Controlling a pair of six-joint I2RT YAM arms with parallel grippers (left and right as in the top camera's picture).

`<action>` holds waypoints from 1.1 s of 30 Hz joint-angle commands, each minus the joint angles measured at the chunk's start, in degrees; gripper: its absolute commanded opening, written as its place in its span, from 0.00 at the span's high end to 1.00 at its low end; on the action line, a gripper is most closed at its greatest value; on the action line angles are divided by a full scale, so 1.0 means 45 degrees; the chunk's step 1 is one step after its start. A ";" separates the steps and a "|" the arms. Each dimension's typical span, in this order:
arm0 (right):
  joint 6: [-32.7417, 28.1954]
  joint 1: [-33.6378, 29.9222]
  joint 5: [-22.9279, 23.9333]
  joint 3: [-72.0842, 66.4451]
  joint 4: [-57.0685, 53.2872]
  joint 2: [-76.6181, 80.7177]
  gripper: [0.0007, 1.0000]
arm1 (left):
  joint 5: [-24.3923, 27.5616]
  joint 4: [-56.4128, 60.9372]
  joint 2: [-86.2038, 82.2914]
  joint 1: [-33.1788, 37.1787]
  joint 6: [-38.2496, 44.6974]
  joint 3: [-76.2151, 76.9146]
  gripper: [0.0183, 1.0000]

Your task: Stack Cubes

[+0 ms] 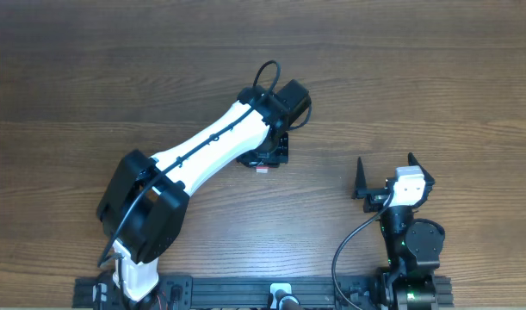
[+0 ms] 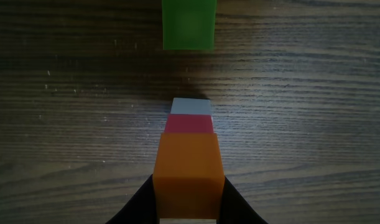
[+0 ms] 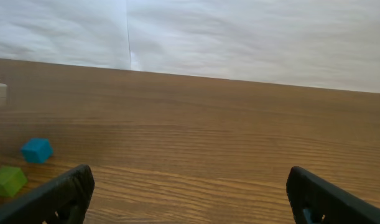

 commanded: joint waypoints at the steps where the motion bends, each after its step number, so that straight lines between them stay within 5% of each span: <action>1: -0.0063 0.0053 0.0087 -0.0092 0.0019 -0.0117 0.01 | -0.0010 -0.0024 0.0204 -0.0005 0.0141 0.0155 0.98; 33: -0.0063 0.0053 0.0087 -0.0092 0.0019 -0.0117 0.01 | 0.0087 -0.0019 0.0209 -0.0005 0.0146 0.0155 0.98</action>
